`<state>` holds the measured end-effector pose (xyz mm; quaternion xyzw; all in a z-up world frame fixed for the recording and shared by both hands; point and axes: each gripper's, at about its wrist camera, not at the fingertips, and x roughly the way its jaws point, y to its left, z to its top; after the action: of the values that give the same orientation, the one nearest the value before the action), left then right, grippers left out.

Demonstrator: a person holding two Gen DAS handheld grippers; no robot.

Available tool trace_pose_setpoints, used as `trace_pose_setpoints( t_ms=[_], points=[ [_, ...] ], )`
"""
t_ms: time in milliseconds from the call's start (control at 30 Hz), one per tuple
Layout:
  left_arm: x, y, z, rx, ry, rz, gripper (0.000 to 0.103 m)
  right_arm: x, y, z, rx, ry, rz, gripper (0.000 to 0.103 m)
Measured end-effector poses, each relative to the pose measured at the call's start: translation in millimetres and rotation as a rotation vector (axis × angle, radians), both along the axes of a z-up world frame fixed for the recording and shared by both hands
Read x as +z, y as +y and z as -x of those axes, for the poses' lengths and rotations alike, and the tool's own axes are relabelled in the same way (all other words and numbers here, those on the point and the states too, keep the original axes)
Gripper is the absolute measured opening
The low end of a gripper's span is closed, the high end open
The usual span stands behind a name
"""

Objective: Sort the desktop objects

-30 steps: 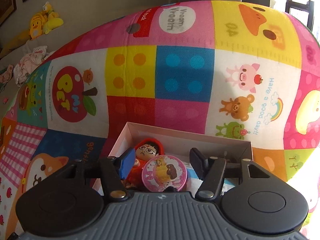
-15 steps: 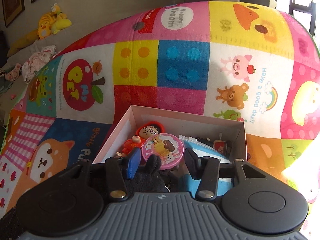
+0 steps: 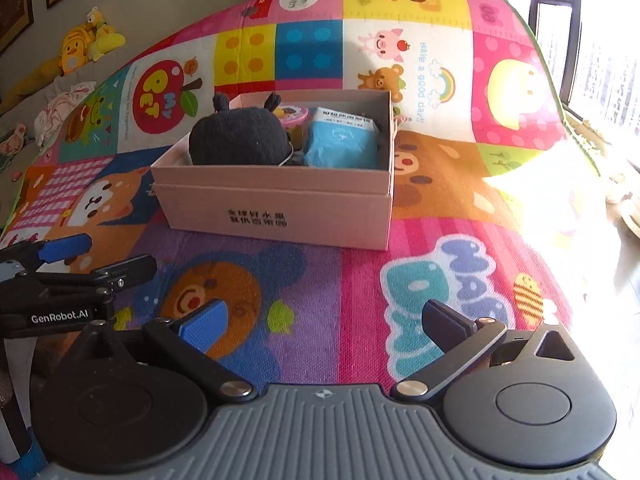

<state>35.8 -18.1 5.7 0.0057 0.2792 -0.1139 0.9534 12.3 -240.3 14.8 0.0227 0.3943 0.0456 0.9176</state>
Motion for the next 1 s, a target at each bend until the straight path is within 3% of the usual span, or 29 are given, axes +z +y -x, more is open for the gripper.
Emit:
trace_pose_setpoints(
  t_ms=[133,233,333,500,1000],
  points=[
    [-3.8,-7.7,12.4,0.042,0.03,-0.078,0.103,-13.9,14.4,7.8,-0.01,-0.052,0.112,0.103],
    [-9.0,-10.0,4.6,0.103,0.083,-0.131,0.103,-15.4,12.9,-1.9,-0.014,-0.048,0.094,0.103],
    [-11.5,0.8,-2.4,0.106,0.116,-0.061,0.103,-16.9,8.9,-14.5,-0.04,-0.052,0.07,0.103],
    [-11.8,-2.9,-0.2,0.108,0.112,-0.079,0.103,-22.7,13.0,-5.1,-0.089,-0.112,0.078,0.103],
    [-11.7,-3.2,-1.5,0.106,0.115,-0.071,0.103,-22.1,10.2,-8.3,-0.09,-0.113,0.073,0.103]
  ],
)
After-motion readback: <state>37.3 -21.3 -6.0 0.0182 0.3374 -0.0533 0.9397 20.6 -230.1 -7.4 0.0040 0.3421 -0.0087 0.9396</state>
